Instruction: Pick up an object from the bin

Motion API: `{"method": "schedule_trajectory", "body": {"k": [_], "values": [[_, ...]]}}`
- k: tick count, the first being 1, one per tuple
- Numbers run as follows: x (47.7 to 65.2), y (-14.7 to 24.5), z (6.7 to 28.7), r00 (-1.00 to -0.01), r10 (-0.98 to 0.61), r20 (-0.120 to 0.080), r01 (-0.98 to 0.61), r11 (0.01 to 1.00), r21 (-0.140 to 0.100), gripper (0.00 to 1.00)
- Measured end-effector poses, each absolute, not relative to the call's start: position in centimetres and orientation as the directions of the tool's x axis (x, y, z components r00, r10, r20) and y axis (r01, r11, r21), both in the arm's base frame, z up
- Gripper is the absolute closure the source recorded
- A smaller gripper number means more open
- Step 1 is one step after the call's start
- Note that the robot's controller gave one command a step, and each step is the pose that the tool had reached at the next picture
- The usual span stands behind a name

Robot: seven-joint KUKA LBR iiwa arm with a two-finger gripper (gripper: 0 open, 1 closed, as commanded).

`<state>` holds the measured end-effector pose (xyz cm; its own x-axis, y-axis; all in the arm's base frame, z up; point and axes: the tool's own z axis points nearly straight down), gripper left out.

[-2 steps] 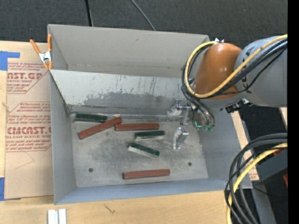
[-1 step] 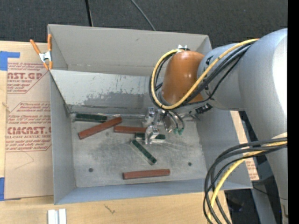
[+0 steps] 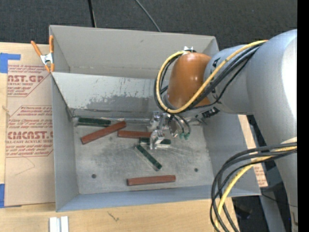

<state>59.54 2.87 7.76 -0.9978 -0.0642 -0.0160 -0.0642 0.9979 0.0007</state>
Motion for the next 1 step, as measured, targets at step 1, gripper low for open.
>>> {"method": "schedule_trajectory", "body": {"k": [1], "values": [[58.47, 4.91, 22.02, -0.997, -0.077, -0.003, -0.077, 0.997, 0.0, 1.0]]}}
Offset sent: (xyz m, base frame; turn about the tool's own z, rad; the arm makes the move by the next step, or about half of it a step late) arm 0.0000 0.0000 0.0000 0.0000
